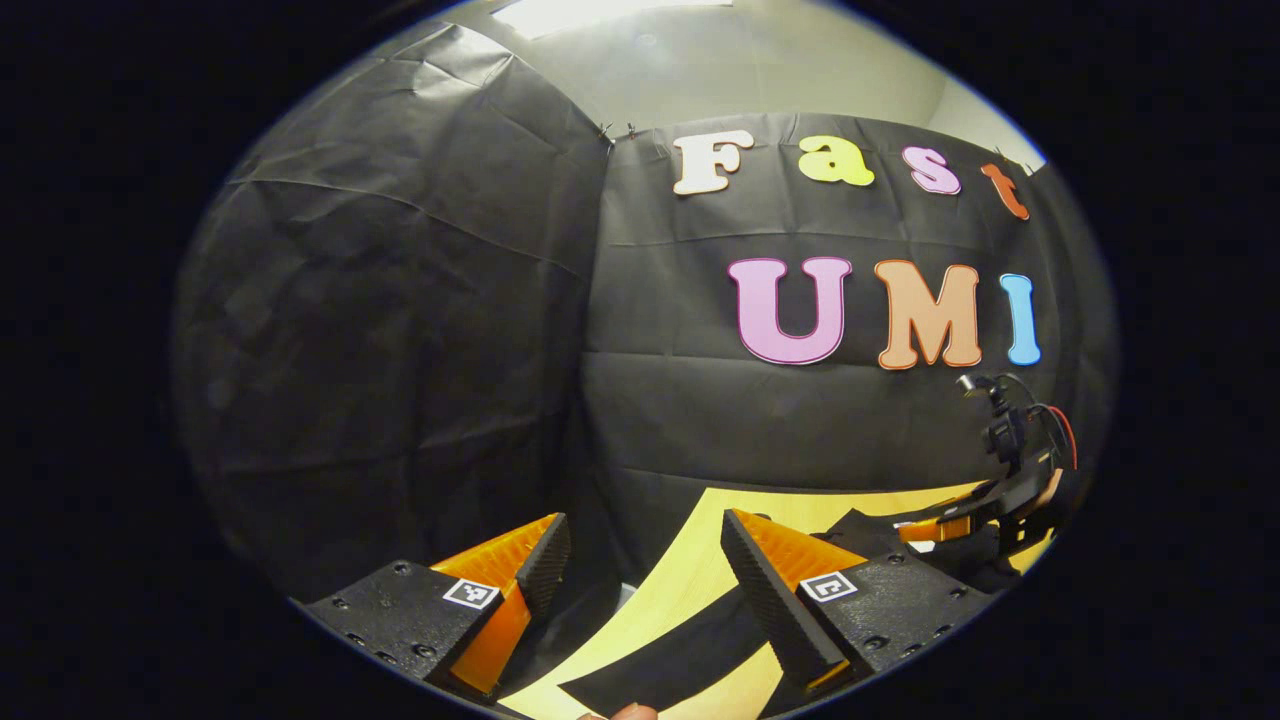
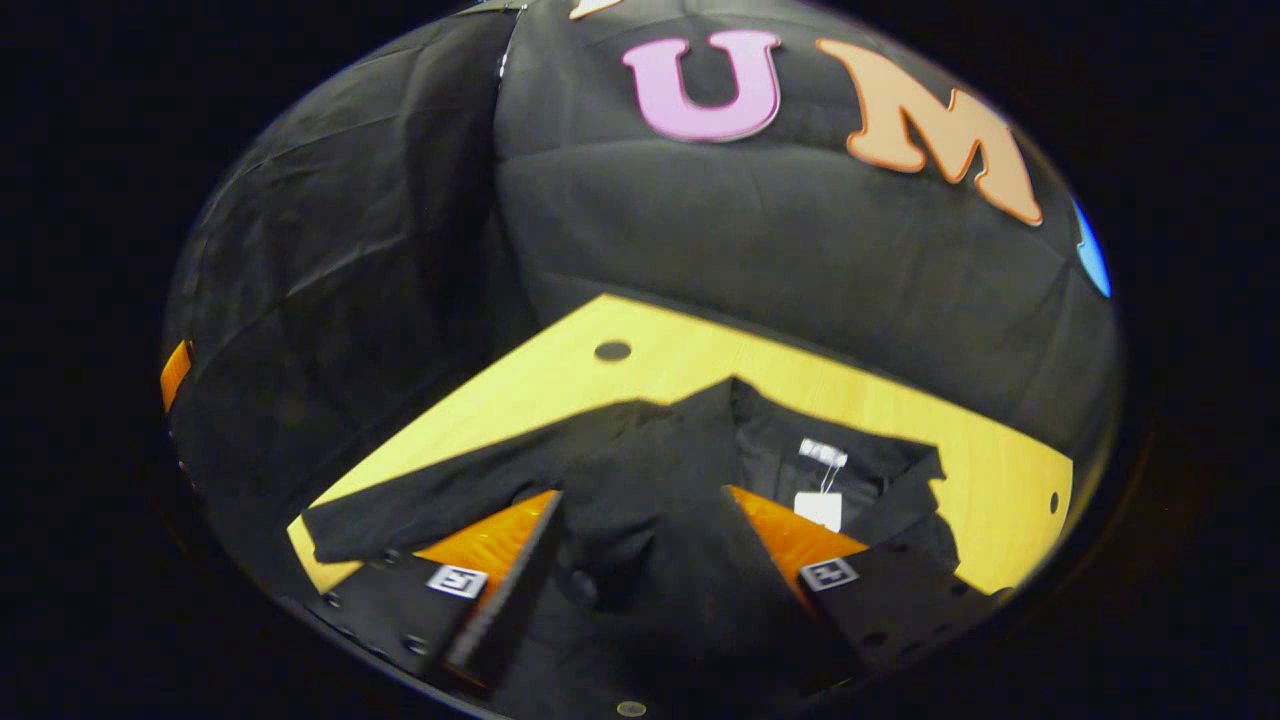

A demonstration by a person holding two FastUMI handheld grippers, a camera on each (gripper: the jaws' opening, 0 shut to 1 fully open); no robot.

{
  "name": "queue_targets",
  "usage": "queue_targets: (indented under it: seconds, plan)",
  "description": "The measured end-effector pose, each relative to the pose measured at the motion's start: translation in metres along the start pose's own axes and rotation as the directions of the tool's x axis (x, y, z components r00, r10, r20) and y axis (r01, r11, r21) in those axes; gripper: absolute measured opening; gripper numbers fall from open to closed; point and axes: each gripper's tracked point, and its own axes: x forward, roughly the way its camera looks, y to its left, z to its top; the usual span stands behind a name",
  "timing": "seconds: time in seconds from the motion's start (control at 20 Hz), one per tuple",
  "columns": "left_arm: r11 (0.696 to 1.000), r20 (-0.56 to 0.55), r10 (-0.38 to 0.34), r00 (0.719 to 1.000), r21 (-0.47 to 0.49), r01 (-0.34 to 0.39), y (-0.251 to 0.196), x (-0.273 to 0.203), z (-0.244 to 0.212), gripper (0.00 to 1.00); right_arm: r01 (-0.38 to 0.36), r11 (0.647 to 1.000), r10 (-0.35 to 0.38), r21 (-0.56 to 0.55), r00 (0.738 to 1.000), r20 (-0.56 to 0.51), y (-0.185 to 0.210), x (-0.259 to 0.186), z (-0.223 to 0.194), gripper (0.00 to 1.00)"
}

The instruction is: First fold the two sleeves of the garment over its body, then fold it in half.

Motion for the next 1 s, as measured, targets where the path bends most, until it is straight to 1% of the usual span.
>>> queue_targets:
  seconds: [0.05, 0.1, 0.15, 0.3, 0.5, 0.6, 0.7, 0.8, 0.85, 0.9, 0.95, 1.0]
  plan:
    - [1.0, 0.0, -0.003, 1.0, 0.001, 0.003, -0.001, 0.001, 0.0, 0.93, 0.015, 1.0, -0.015, -0.006, 0.999, 0.033, -0.003, -0.009, 0.008, 0.99]
    - [1.0, 0.0, -0.007, 1.0, 0.001, 0.007, -0.003, 0.002, 0.0, 0.99, 0.02, 1.0, -0.019, -0.008, 0.999, 0.047, -0.004, -0.014, 0.011, 0.99]
    - [1.0, -0.001, -0.013, 1.0, 0.001, 0.013, -0.006, 0.002, -0.001, 0.93, 0.033, 0.999, -0.032, -0.011, 0.998, 0.054, -0.008, -0.017, 0.01, 0.99]
    - [1.0, -0.002, -0.03, 1.0, -0.002, 0.03, -0.015, 0.006, -0.001, 0.93, 0.066, 0.998, -0.065, -0.02, 0.996, 0.06, -0.022, -0.034, 0.011, 0.98]
    - [0.999, -0.02, -0.044, 0.999, 0.024, 0.045, -0.013, 0.01, -0.012, 0.93, 0.083, 0.997, -0.082, 0.002, 0.992, 0.1, -0.033, -0.065, 0.012, 0.98]
    - [0.997, -0.049, -0.062, 0.997, 0.037, 0.064, -0.012, 0.012, -0.023, 0.93, 0.091, 0.996, -0.092, 0.016, 0.987, 0.13, -0.039, -0.084, 0.012, 0.98]
    - [0.993, -0.09, -0.093, 0.992, 0.059, 0.098, -0.012, 0.017, -0.04, 0.93, 0.106, 0.994, -0.111, 0.037, 0.979, 0.17, -0.043, -0.105, 0.013, 0.98]
    - [0.985, -0.154, -0.132, 0.979, 0.087, 0.147, -0.014, 0.02, -0.063, 0.93, 0.129, 0.989, -0.142, 0.068, 0.962, 0.235, -0.048, -0.132, 0.017, 0.98]
    - [0.98, -0.188, -0.15, 0.971, 0.105, 0.171, -0.016, 0.021, -0.075, 0.93, 0.142, 0.986, -0.161, 0.089, 0.947, 0.278, -0.051, -0.148, 0.02, 0.98]
    - [0.973, -0.216, -0.163, 0.963, 0.126, 0.193, -0.018, 0.023, -0.088, 0.94, 0.157, 0.981, -0.185, 0.112, 0.928, 0.324, -0.054, -0.165, 0.026, 0.98]
    - [0.967, -0.242, -0.173, 0.955, 0.145, 0.212, -0.019, 0.026, -0.1, 0.94, 0.174, 0.976, -0.212, 0.131, 0.9, 0.38, -0.057, -0.183, 0.031, 0.98]
    - [0.96, -0.27, -0.183, 0.945, 0.159, 0.231, -0.021, 0.027, -0.113, 0.94, 0.198, 0.969, -0.244, 0.149, 0.864, 0.441, -0.062, -0.202, 0.04, 0.98]
